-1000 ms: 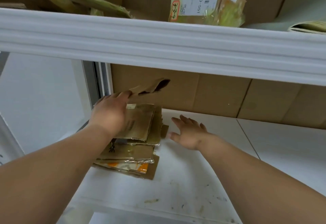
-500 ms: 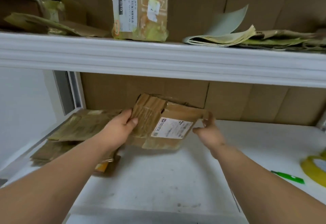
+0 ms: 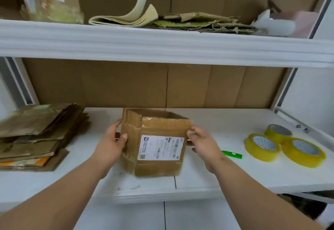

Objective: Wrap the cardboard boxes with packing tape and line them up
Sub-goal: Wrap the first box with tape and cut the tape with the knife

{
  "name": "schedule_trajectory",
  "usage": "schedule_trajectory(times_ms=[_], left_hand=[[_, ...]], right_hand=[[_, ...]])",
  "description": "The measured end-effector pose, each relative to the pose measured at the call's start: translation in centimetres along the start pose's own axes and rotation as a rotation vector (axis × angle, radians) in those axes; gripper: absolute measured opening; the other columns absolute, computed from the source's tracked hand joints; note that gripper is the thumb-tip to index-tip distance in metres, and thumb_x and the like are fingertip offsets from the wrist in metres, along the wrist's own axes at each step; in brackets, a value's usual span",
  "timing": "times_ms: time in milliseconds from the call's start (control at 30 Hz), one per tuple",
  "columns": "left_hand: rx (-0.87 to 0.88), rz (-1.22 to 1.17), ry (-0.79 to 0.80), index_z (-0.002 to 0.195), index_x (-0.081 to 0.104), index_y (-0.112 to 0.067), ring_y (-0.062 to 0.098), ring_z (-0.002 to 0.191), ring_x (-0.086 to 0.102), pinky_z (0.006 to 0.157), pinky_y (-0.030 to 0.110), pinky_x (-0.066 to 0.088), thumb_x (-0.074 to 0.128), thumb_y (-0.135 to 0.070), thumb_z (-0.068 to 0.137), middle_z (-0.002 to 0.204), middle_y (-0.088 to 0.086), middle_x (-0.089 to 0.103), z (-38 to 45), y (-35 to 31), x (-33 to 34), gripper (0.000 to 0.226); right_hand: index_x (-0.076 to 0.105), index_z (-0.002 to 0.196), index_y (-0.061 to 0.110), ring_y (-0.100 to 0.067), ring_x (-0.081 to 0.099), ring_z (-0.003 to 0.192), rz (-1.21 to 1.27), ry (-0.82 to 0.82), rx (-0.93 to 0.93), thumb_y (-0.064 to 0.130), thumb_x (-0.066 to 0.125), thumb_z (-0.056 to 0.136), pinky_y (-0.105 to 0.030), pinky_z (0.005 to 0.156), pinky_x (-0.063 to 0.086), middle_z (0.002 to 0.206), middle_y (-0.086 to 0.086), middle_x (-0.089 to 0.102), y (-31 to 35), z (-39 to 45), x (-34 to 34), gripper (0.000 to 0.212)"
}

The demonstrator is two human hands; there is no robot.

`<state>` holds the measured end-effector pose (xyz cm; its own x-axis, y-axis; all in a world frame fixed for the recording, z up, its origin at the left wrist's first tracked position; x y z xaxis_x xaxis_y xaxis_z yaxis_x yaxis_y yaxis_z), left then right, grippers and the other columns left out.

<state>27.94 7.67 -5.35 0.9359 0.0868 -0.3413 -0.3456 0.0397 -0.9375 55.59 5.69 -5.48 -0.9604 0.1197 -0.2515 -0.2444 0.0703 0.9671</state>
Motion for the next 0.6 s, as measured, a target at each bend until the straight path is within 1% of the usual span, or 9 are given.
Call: schedule_trajectory(times_ms=[100, 167, 233, 300, 333, 400, 433, 533, 600], left_hand=[[-0.023, -0.117, 0.036, 0.148, 0.023, -0.050, 0.016, 0.112, 0.059, 0.105, 0.049, 0.046, 0.050, -0.015, 0.103, 0.123, -0.007, 0.060, -0.9, 0.1, 0.9, 0.063], [-0.018, -0.167, 0.085, 0.149, 0.017, -0.054, 0.013, 0.118, 0.055, 0.108, 0.046, 0.044, 0.049, -0.017, 0.103, 0.136, -0.009, 0.052, -1.5, -0.2, 1.6, 0.067], [-0.014, -0.227, 0.095, 0.149, 0.018, -0.055, 0.008, 0.116, 0.054, 0.106, 0.037, 0.044, 0.044, -0.031, 0.104, 0.137, -0.013, 0.049, -1.9, -0.7, 1.6, 0.057], [0.000, -0.240, 0.087, 0.146, 0.026, -0.056, 0.007, 0.124, 0.049, 0.106, 0.037, 0.043, 0.036, -0.054, 0.099, 0.140, -0.017, 0.047, -1.9, -1.5, 1.1, 0.048], [0.005, -0.222, 0.100, 0.142, 0.031, -0.058, 0.008, 0.128, 0.045, 0.106, 0.038, 0.043, 0.032, -0.062, 0.096, 0.141, -0.018, 0.047, -1.9, -1.9, 0.9, 0.047], [0.006, -0.180, 0.134, 0.135, 0.037, -0.058, 0.008, 0.129, 0.042, 0.103, 0.036, 0.042, 0.029, -0.068, 0.092, 0.140, -0.019, 0.047, -1.8, -2.5, 0.8, 0.045], [0.010, -0.163, 0.149, 0.139, 0.037, -0.056, 0.008, 0.129, 0.042, 0.103, 0.035, 0.041, 0.030, -0.068, 0.091, 0.141, -0.019, 0.046, -1.8, -2.7, 0.7, 0.050], [0.060, -0.131, 0.159, 0.152, 0.019, -0.048, 0.006, 0.126, 0.043, 0.110, 0.034, 0.035, 0.039, -0.062, 0.090, 0.142, -0.023, 0.039, -1.7, -3.1, 0.7, 0.066], [0.089, -0.125, 0.137, 0.147, 0.021, -0.049, 0.004, 0.116, 0.051, 0.106, 0.033, 0.039, 0.045, -0.059, 0.086, 0.131, -0.026, 0.045, -1.8, -3.2, 0.4, 0.067]], right_hand=[[0.061, 0.117, 0.032, -0.006, 0.065, 0.099, -0.051, 0.038, -0.058, 0.024, 0.046, 0.104, -0.014, 0.069, 0.044, 0.102, 0.011, 0.070, -0.3, -0.6, 0.2, 0.021], [0.051, 0.130, 0.037, 0.004, 0.064, 0.097, -0.072, 0.067, -0.124, 0.020, 0.048, 0.104, -0.008, 0.066, 0.047, 0.105, 0.015, 0.068, -0.1, -0.9, 0.7, 0.031], [0.033, 0.144, 0.043, 0.011, 0.061, 0.093, -0.088, 0.103, -0.179, 0.017, 0.049, 0.103, -0.002, 0.068, 0.045, 0.109, 0.026, 0.059, 0.4, -1.2, 1.3, 0.051], [0.022, 0.150, 0.043, 0.014, 0.060, 0.092, -0.106, 0.126, -0.207, 0.018, 0.050, 0.103, 0.000, 0.070, 0.043, 0.111, 0.032, 0.052, 0.7, -1.3, 1.9, 0.061], [0.022, 0.150, 0.044, 0.013, 0.061, 0.093, -0.106, 0.135, -0.225, 0.018, 0.050, 0.103, 0.000, 0.072, 0.044, 0.113, 0.031, 0.054, 0.8, -1.4, 2.1, 0.061], [0.026, 0.147, 0.048, 0.009, 0.064, 0.096, -0.117, 0.161, -0.259, 0.018, 0.051, 0.102, -0.005, 0.077, 0.048, 0.118, 0.019, 0.062, 1.2, -1.3, 2.9, 0.060], [0.029, 0.146, 0.048, 0.005, 0.065, 0.097, -0.123, 0.178, -0.269, 0.019, 0.053, 0.102, -0.008, 0.079, 0.049, 0.121, 0.012, 0.062, 1.3, -1.4, 3.3, 0.059], [0.041, 0.143, 0.048, -0.004, 0.065, 0.095, -0.177, 0.191, -0.267, 0.025, 0.057, 0.099, -0.008, 0.078, 0.049, 0.125, 0.004, 0.054, 1.7, -1.4, 3.8, 0.052], [0.050, 0.135, 0.043, -0.003, 0.060, 0.094, -0.191, 0.168, -0.247, 0.027, 0.058, 0.099, -0.002, 0.071, 0.044, 0.123, 0.005, 0.049, 1.7, -1.5, 3.4, 0.041]])
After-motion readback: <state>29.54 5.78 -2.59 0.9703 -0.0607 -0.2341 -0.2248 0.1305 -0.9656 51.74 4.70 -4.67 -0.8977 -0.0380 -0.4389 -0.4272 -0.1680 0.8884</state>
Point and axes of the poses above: each hand's wrist, its own z-axis towards the middle knuckle, its own x-axis out of the palm, y = z × x, the point moved 8 cm from there along z, towards the middle knuckle
